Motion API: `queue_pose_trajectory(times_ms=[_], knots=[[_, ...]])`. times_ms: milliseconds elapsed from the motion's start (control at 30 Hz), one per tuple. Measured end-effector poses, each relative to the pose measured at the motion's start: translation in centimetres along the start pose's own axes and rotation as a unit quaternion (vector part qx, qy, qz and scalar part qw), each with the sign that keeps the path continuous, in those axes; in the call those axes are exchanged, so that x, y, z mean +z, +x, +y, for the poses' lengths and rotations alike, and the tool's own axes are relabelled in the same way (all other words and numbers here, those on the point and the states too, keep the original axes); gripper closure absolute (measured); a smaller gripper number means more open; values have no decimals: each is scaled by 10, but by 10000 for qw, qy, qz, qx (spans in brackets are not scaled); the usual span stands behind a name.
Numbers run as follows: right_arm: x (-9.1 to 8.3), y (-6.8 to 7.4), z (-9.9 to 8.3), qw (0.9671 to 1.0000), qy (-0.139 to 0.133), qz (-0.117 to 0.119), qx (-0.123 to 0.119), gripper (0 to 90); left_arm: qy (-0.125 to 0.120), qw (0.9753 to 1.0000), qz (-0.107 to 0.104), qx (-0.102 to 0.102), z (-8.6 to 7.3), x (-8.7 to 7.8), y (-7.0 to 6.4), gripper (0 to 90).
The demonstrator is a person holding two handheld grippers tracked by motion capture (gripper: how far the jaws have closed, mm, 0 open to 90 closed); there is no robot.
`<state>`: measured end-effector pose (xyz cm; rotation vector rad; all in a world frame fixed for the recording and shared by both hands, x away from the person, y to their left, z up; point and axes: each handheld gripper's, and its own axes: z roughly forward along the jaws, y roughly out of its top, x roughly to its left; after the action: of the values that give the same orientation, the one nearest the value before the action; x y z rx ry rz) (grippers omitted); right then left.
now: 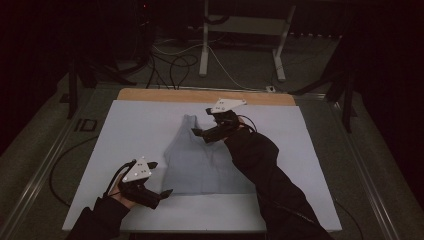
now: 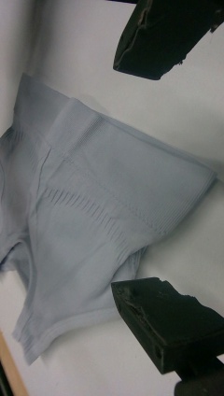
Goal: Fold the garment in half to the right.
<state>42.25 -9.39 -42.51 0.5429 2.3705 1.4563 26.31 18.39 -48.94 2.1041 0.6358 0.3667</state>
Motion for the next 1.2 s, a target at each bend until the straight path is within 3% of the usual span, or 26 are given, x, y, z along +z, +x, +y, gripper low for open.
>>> queue_pose_trajectory(times_ms=[400, 600, 667, 833, 1033, 1200], knots=[[43, -13, 6, 9996, 278, -24, 82, 112, 310, 9982, 466, -223, -8, 15, -2, 2], [61, -17, 6, 9992, 375, -6, 138, 111, 401, 9977, 406, -363, -10, 18, -1, 2], [72, -20, 6, 9987, 463, -43, 209, 110, 447, 9967, 491, -472, -11, 19, -1, 2], [89, -25, 6, 9975, 580, -171, 355, 99, 600, 9959, 502, -459, -13, 21, -1, 3], [107, -37, 4, 9943, 790, -307, 646, 110, 724, 9953, 426, -479, -16, 23, -1, 4], [118, -50, 1, 9895, 1054, -445, 884, 194, 816, 9949, 394, -453, -18, 24, -2, 13]])
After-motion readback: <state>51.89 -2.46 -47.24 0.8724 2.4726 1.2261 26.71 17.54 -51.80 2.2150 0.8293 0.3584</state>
